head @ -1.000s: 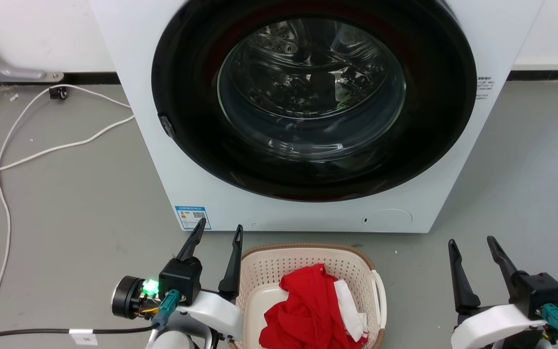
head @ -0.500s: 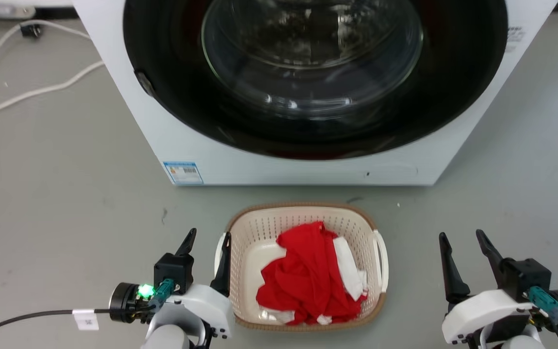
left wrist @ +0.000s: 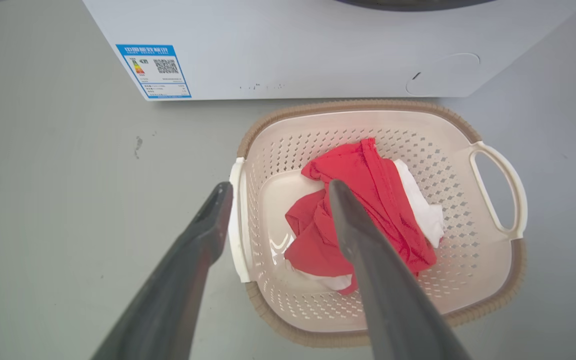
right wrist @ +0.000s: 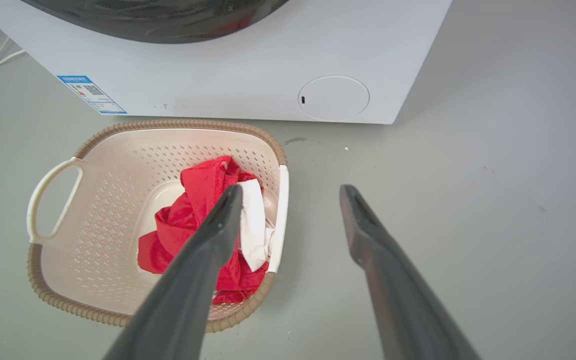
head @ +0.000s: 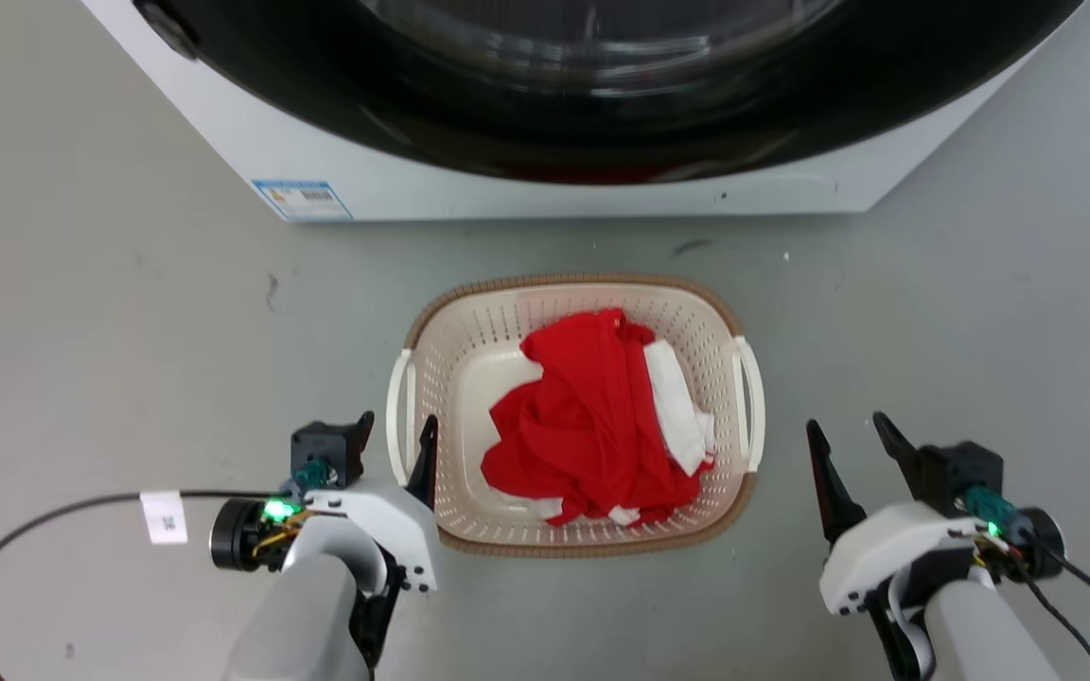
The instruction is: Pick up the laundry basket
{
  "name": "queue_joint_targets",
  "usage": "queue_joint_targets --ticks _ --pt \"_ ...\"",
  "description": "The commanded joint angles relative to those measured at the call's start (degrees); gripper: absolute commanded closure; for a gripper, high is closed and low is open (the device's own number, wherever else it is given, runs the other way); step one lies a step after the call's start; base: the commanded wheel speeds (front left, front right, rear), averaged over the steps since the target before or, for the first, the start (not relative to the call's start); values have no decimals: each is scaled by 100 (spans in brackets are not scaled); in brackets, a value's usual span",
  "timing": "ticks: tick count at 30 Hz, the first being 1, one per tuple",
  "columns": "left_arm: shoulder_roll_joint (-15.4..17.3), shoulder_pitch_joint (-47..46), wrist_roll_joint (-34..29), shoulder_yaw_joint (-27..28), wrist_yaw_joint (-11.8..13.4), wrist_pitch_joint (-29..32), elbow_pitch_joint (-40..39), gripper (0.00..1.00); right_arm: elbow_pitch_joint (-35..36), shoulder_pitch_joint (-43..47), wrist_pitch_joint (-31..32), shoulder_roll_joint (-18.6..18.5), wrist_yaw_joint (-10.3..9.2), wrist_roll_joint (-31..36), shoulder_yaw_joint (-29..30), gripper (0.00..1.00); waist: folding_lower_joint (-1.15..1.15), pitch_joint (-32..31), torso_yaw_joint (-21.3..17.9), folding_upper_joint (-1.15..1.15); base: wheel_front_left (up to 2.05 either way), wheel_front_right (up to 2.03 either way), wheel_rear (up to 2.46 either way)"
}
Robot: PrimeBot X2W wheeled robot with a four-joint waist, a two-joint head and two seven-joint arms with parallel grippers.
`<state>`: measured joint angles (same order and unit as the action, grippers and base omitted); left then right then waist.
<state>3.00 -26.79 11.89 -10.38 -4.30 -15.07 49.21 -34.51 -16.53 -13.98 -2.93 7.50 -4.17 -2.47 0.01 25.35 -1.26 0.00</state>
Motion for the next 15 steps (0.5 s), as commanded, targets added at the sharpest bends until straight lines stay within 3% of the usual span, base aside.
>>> queue_joint_targets --ticks 1,15 --pt "37 -109 7 16 -22 -14 66 0 -48 -144 -31 7 -3 -18 -24 0 -1 287 -49 0 0 0 0" --pt "310 -1883 450 -85 -304 627 1697 0 -2290 -2177 74 0 -3 -579 -650 0 -1 1408 -169 0 0 0 0"
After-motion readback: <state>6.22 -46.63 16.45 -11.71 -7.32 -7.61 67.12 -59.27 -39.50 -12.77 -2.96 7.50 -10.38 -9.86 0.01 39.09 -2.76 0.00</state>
